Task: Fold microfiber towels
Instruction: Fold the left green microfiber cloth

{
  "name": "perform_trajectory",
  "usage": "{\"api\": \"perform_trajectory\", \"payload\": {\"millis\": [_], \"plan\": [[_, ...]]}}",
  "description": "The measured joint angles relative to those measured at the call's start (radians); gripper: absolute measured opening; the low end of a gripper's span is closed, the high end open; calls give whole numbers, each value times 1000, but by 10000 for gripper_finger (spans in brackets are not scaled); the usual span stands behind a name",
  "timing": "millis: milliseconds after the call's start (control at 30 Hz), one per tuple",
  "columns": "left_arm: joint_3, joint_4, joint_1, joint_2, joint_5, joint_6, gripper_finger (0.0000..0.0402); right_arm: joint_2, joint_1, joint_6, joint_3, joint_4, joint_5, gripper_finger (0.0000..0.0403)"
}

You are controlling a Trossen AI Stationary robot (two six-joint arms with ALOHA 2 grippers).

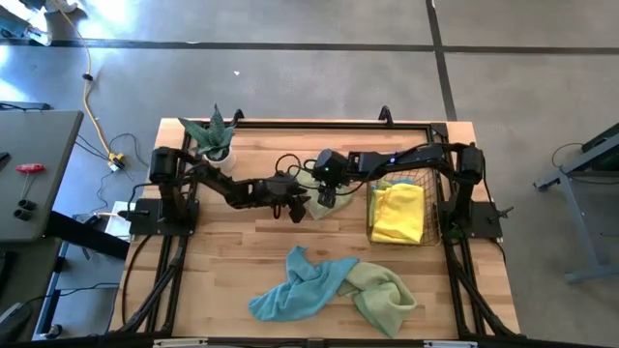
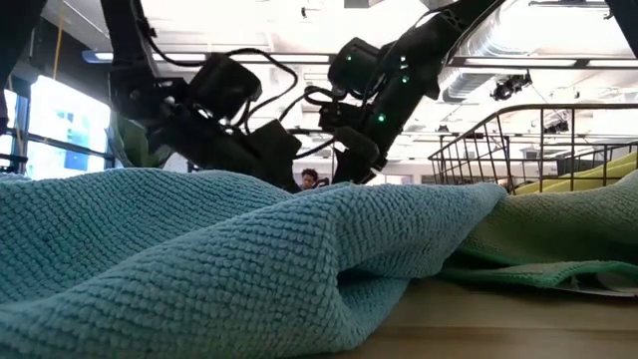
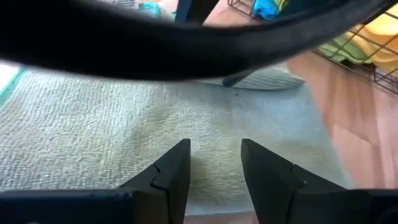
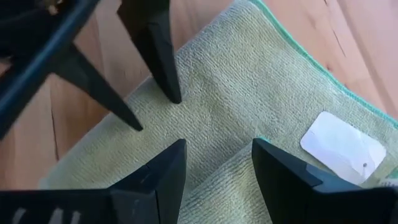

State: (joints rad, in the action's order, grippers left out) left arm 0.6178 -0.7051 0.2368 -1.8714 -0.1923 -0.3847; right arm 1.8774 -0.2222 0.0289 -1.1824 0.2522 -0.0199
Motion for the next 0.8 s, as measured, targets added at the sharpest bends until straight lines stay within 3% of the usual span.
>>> {"api": "perform_trajectory", "payload": {"millis": [400, 800], "plan": [[8, 89, 5, -11, 33, 28, 131, 41, -28, 163, 0, 35, 1, 177], [8, 93, 4, -9, 92, -31, 131, -42, -48, 46, -49, 447, -83, 177]]}}
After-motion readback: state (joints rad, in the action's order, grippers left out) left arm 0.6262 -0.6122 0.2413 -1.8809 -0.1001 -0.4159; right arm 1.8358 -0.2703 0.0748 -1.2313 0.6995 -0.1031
